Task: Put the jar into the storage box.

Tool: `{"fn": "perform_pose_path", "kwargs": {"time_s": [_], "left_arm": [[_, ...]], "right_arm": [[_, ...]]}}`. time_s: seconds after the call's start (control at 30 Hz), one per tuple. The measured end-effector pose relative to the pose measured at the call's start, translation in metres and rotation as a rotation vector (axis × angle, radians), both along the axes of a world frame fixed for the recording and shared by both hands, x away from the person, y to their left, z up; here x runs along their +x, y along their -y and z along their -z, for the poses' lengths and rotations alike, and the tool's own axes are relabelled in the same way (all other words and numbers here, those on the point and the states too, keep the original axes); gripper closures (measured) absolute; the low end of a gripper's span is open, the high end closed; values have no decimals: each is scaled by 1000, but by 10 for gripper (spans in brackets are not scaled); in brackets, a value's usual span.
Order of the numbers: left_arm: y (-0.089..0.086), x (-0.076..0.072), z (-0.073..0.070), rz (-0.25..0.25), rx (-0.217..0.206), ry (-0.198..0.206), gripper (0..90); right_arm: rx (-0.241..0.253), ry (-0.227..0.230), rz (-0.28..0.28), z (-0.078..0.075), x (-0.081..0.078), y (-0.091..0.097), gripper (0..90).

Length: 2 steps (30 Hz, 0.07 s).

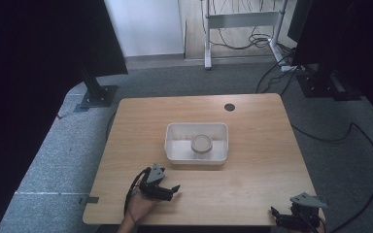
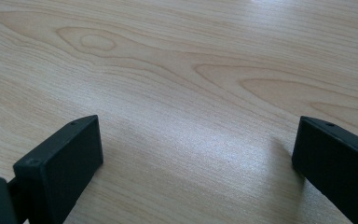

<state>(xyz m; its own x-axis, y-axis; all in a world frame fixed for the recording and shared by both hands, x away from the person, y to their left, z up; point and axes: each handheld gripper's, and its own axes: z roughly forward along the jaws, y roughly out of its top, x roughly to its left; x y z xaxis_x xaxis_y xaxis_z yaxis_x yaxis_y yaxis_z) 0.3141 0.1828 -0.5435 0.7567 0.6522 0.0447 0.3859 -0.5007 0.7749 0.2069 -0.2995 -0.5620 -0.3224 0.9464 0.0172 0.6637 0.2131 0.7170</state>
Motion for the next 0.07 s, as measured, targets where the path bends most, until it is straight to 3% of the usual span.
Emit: {"fn": "perform_pose_path", "kwargs": {"time_s": [0.07], "left_arm": [[-1, -1, 2, -2, 15, -5, 80]], "right_arm": [[0, 0, -1, 0, 0, 0, 12]]}}
